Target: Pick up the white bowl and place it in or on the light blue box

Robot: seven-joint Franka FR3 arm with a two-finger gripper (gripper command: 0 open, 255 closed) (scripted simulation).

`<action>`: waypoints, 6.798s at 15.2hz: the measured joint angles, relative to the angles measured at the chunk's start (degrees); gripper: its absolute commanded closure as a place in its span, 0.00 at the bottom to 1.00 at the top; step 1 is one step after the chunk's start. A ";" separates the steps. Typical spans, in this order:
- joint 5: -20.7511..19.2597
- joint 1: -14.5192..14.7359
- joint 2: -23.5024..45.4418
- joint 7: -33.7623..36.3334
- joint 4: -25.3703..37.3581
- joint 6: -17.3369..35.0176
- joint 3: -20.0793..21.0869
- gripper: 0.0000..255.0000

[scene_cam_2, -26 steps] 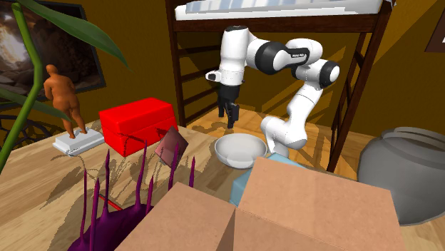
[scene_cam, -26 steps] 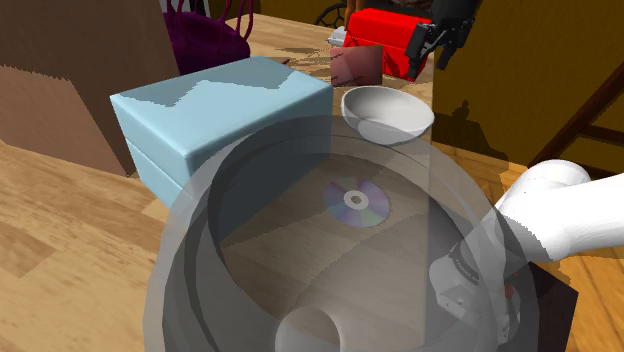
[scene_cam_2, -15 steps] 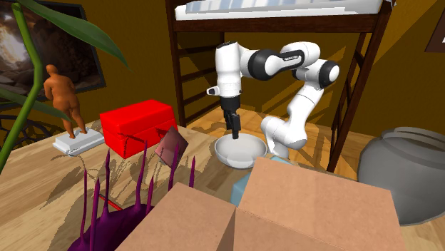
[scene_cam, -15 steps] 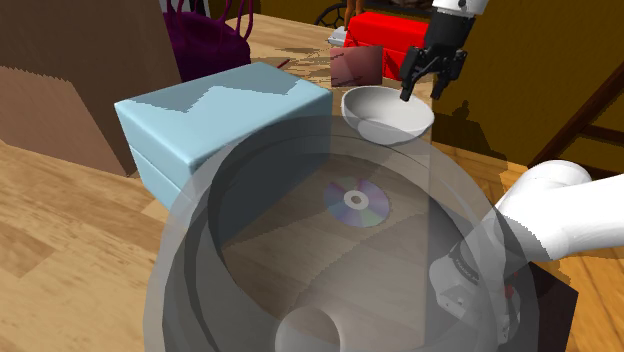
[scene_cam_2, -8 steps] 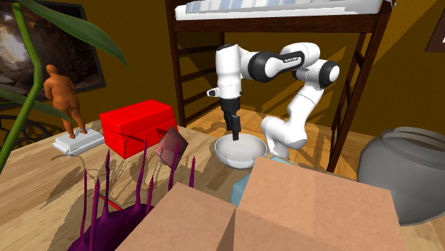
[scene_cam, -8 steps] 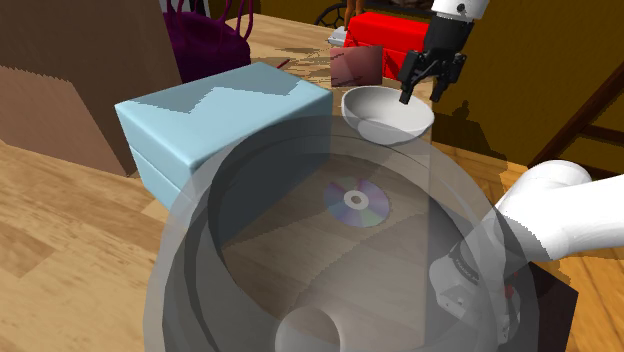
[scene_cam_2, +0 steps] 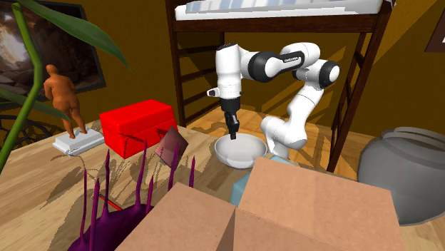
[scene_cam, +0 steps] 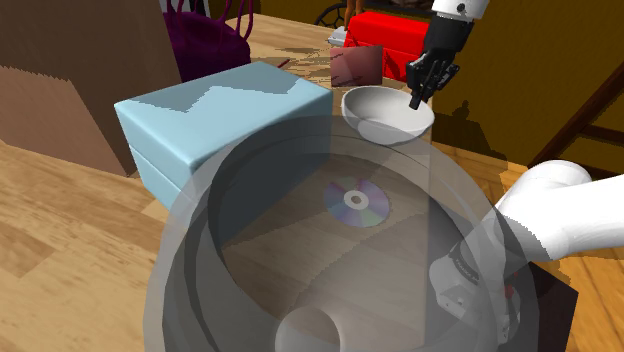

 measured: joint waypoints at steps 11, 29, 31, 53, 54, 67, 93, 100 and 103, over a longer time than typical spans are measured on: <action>0.07 0.13 1.30 0.26 6.16 -4.92 0.02 1.00; 0.53 0.62 6.94 1.14 24.19 -17.28 0.10 1.00; 0.56 0.68 7.86 1.17 26.75 -18.92 0.02 1.00; 5.51 2.81 20.44 12.30 51.23 -29.86 7.52 1.00; 5.99 3.07 21.11 13.78 51.60 -29.41 8.64 1.00; 5.81 8.89 41.03 36.31 75.24 -30.81 24.83 1.00; 7.90 9.98 33.07 35.71 49.28 -12.09 25.31 1.00; 7.91 10.01 33.06 35.70 49.18 -12.04 25.33 0.00; 7.92 10.01 33.06 35.70 49.17 -12.03 25.33 0.00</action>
